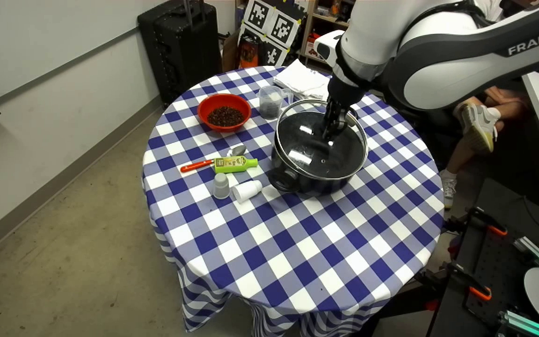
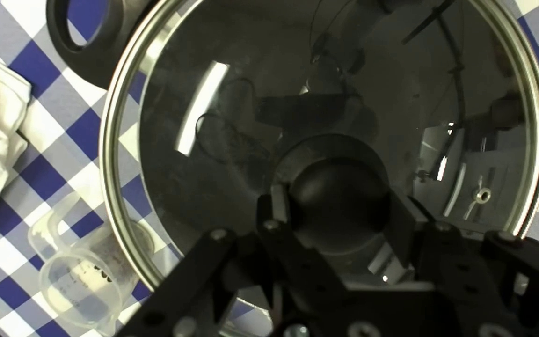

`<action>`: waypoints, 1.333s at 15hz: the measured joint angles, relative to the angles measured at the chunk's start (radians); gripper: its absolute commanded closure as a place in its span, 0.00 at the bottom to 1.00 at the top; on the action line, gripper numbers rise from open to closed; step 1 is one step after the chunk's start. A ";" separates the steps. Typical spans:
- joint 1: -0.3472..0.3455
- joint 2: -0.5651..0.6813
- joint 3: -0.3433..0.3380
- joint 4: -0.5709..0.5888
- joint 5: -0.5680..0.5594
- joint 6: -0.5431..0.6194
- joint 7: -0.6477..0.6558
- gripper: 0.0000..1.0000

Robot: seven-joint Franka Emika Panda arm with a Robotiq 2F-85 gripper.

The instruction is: Put the glass lid on the black pot

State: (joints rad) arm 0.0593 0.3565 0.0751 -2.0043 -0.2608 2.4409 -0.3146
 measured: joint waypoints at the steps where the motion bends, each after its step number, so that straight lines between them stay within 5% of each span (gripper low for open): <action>1: 0.002 0.007 0.000 0.011 -0.003 -0.014 -0.002 0.74; 20: -0.058 0.075 0.045 0.089 0.090 -0.064 -0.223 0.74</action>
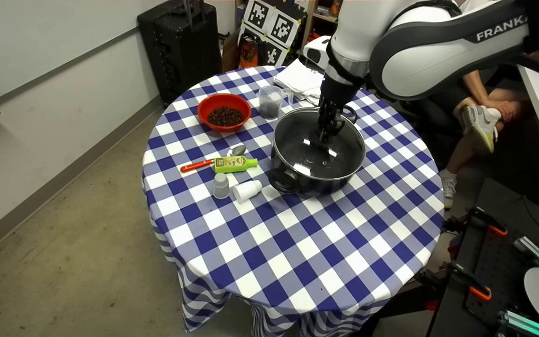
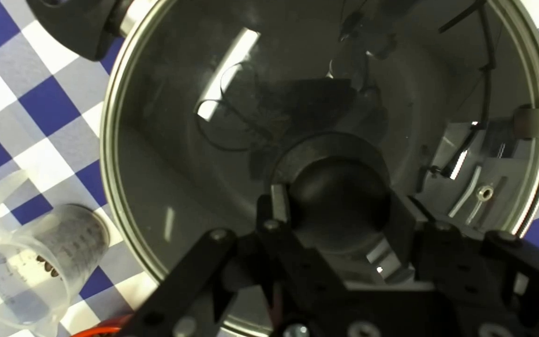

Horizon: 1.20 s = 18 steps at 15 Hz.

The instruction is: Put the glass lid on the black pot

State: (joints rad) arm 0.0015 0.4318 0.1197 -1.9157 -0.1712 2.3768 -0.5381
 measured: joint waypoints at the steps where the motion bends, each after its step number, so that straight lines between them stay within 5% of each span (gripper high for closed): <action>1: -0.002 0.002 0.001 0.001 0.003 0.000 -0.004 0.74; 9: -0.008 0.014 0.003 0.015 0.010 -0.005 -0.013 0.74; 10: -0.008 0.014 0.003 0.016 0.010 -0.006 -0.013 0.24; 15: -0.008 0.021 0.005 0.018 0.010 -0.012 -0.013 0.01; 18: -0.008 0.024 0.007 0.018 0.016 -0.019 -0.013 0.01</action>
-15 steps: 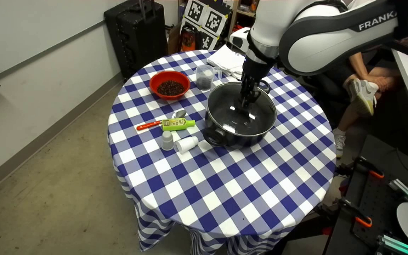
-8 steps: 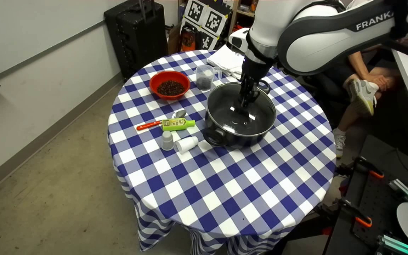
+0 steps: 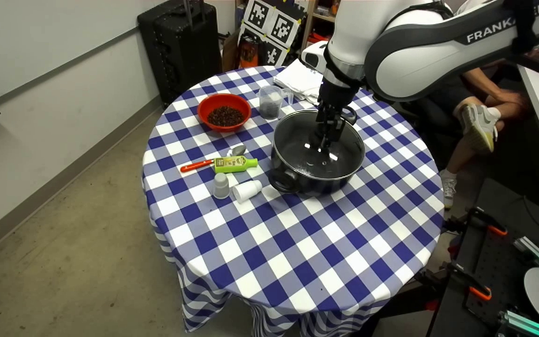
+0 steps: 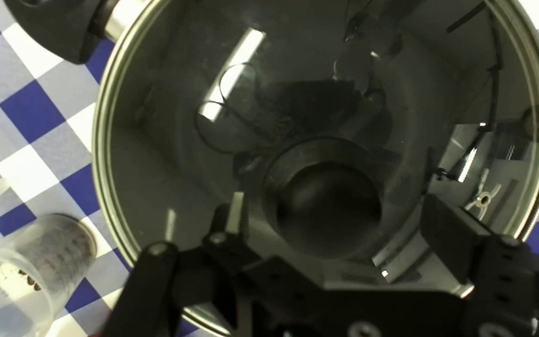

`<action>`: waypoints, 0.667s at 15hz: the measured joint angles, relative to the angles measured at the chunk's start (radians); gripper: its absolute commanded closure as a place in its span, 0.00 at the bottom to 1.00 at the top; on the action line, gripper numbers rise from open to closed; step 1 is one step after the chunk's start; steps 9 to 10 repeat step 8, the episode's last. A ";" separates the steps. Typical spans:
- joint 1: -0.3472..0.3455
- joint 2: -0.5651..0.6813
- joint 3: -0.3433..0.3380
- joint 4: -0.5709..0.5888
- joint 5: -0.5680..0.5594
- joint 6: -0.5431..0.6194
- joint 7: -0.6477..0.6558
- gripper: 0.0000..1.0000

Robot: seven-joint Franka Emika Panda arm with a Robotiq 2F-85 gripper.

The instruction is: Put the glass lid on the black pot

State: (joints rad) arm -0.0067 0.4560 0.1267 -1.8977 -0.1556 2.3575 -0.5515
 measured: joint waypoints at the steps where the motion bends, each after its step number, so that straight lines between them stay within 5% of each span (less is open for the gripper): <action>1: -0.002 0.000 0.003 0.000 0.009 -0.007 -0.002 0.00; 10: -0.012 0.000 0.011 0.000 0.022 -0.017 -0.015 0.00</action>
